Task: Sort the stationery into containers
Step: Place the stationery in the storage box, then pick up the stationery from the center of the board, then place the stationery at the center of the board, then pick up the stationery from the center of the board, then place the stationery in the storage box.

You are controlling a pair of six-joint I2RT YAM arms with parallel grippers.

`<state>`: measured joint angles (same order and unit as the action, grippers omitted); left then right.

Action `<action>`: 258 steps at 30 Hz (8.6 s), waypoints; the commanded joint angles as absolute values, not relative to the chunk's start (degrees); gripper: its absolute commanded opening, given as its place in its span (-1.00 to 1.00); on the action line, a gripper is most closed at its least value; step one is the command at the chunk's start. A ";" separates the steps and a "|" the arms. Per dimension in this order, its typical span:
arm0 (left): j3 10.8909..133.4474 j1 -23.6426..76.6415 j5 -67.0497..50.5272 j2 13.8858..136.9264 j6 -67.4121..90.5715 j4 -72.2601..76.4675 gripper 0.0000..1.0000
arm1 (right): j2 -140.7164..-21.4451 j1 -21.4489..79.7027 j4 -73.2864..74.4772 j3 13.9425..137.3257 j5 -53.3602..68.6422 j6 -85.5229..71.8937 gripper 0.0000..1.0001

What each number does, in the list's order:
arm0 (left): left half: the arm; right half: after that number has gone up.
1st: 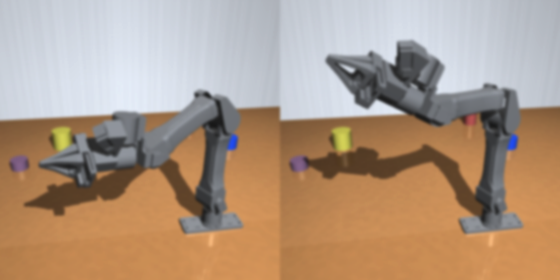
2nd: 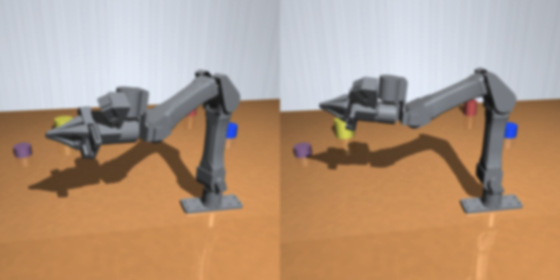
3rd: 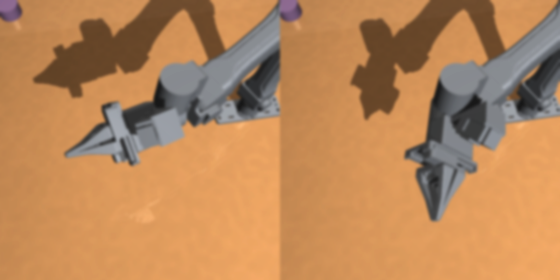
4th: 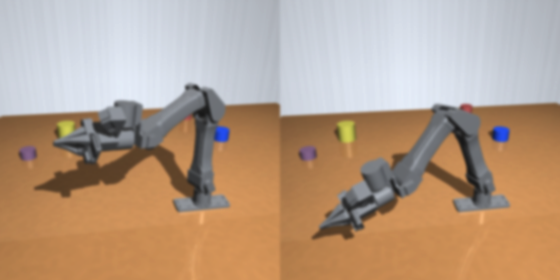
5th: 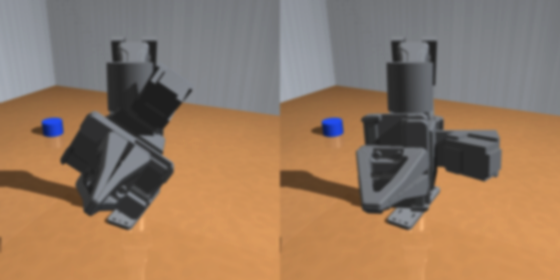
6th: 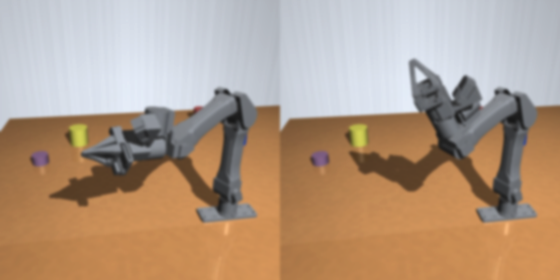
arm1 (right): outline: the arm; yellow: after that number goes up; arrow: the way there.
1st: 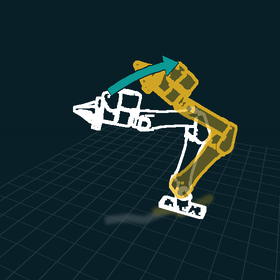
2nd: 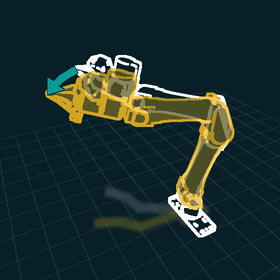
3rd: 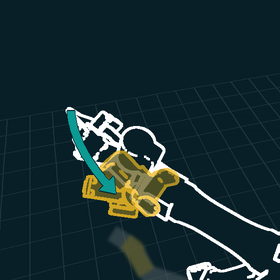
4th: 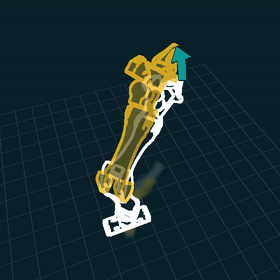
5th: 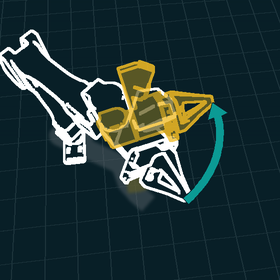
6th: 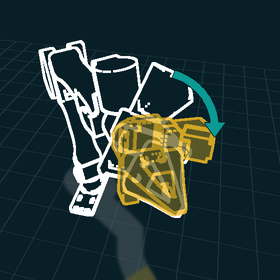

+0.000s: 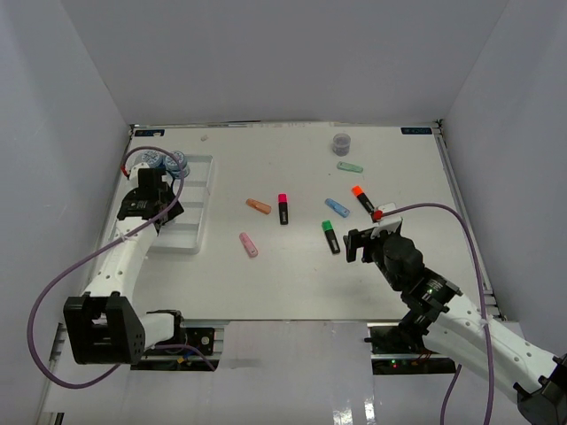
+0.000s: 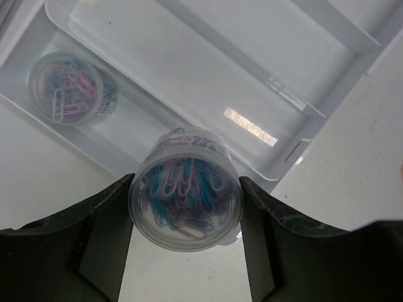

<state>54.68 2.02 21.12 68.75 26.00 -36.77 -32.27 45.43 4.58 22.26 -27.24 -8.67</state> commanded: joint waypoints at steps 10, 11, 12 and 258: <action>50.54 -7.29 17.41 73.47 25.22 -28.13 0.16 | -31.02 45.18 1.85 20.92 -25.84 -9.32 0.80; 50.45 -7.38 17.14 73.74 25.22 -28.04 0.16 | -31.03 45.18 1.93 21.00 -25.84 -9.32 0.80; 49.93 -7.47 17.23 74.35 24.96 -27.78 0.16 | -31.11 45.26 1.85 21.01 -25.84 -9.32 0.80; 46.32 2.99 15.03 69.78 23.03 -29.18 0.20 | -32.70 50.18 -6.42 15.12 -39.11 -8.70 0.80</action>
